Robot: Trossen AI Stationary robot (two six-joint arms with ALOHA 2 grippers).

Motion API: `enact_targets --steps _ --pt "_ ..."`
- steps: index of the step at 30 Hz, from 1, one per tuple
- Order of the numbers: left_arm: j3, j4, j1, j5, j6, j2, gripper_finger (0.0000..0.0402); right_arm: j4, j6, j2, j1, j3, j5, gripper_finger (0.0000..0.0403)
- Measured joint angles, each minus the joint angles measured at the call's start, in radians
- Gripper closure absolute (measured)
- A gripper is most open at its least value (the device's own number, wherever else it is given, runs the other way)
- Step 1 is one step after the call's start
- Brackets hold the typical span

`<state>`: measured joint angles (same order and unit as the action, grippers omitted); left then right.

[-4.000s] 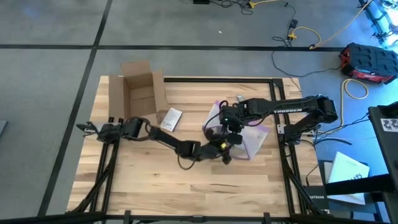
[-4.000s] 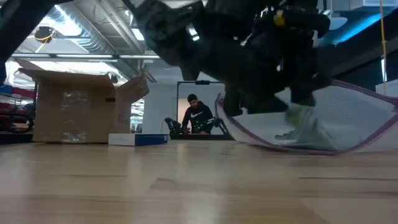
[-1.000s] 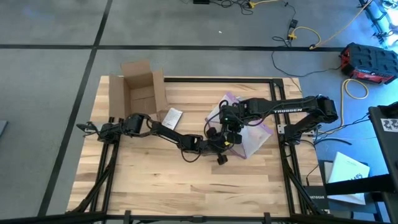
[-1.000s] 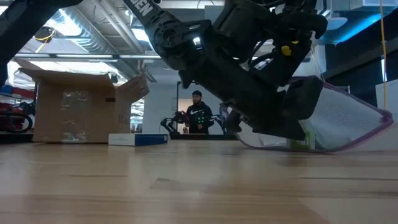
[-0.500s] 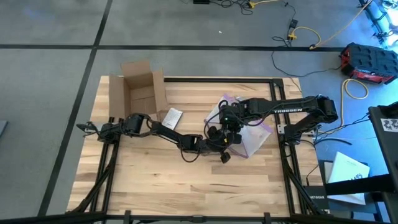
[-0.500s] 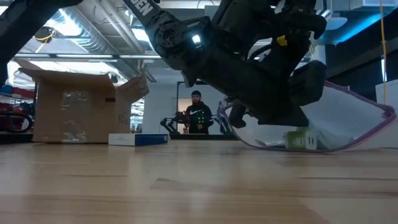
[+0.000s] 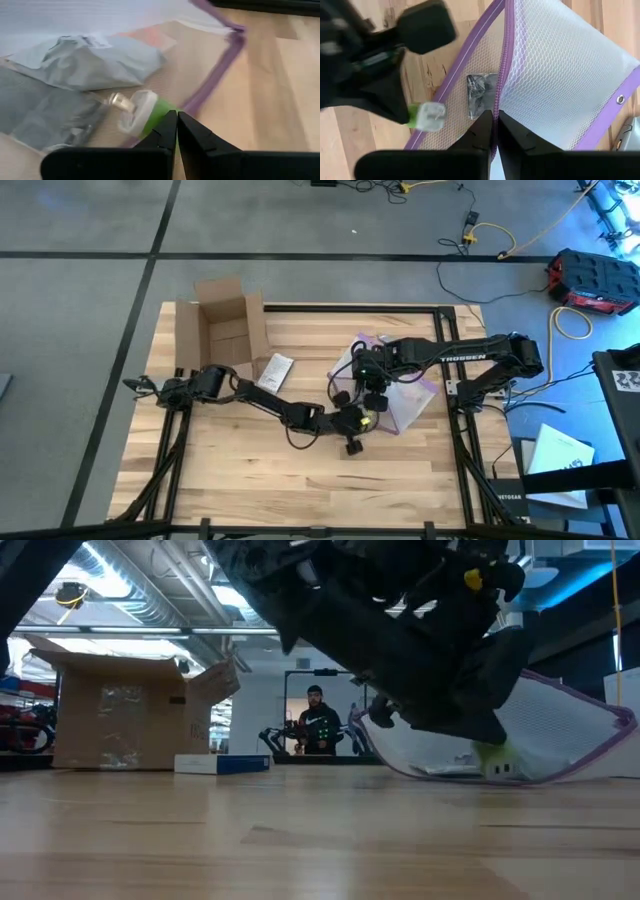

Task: Unpack boxes
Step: Put the green charger adapter into the zip bag

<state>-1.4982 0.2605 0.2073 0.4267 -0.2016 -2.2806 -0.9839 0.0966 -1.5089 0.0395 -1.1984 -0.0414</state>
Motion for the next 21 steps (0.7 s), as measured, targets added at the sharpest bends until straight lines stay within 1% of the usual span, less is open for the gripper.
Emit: enact_targets --steps 5,6,9,12,15,18,21 --pt "0.001 -0.003 0.035 0.15 -0.003 0.006 0.0401 0.005 0.0 0.0 0.0 0.0 0.0 0.0393" --pt "0.001 -0.015 0.04 0.167 -0.016 0.007 0.0401 0.006 0.0 0.0 0.0 0.0 0.0 0.0393" --pt "0.001 -0.064 0.052 0.172 -0.08 0.008 0.04 0.015 0.0 0.0 0.0 0.0 0.0 0.0393" --pt "0.001 -0.099 0.057 0.164 -0.137 0.008 0.0385 0.018 0.0 0.0 0.0 0.0 0.0 0.0393" --pt "0.001 -0.065 0.051 0.1 -0.17 0.008 0.035 0.02 0.0 0.0 0.0 0.0 0.0 0.0393" --pt "0.0 -0.017 0.046 0.078 -0.183 0.01 0.0294 0.023 0.0 0.0 0.0 0.0 0.0 0.0393" --pt "0.0 0.039 0.038 0.079 -0.109 0.01 0.0231 0.025 0.0 0.0 0.0 0.0 0.0 0.0393"
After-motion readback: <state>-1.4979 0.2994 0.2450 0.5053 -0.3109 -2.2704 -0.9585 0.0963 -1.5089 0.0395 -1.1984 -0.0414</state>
